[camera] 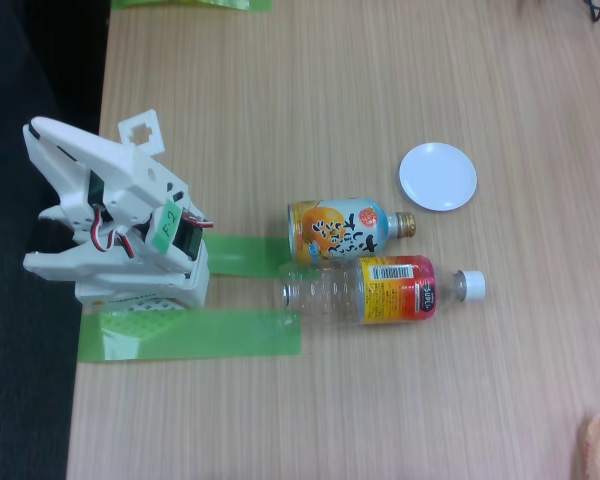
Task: Pick up the plastic bottle and stand it up on the white place
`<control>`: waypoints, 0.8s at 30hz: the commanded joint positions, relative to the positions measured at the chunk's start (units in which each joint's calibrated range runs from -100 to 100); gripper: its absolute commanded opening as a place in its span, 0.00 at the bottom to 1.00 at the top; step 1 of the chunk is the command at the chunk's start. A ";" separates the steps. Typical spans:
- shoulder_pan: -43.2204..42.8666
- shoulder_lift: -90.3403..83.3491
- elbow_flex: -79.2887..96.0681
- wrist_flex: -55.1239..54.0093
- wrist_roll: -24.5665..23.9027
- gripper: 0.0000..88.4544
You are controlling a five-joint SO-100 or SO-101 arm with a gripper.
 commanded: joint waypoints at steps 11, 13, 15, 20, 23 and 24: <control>0.22 0.00 0.27 -1.01 0.36 0.02; 0.22 0.00 0.27 -1.01 0.36 0.02; 0.22 0.00 0.27 -1.01 0.30 0.02; 0.22 0.00 0.27 -1.01 0.30 0.02; 0.22 0.00 0.27 -1.27 0.30 0.02; 0.22 0.00 0.27 -1.27 0.30 0.02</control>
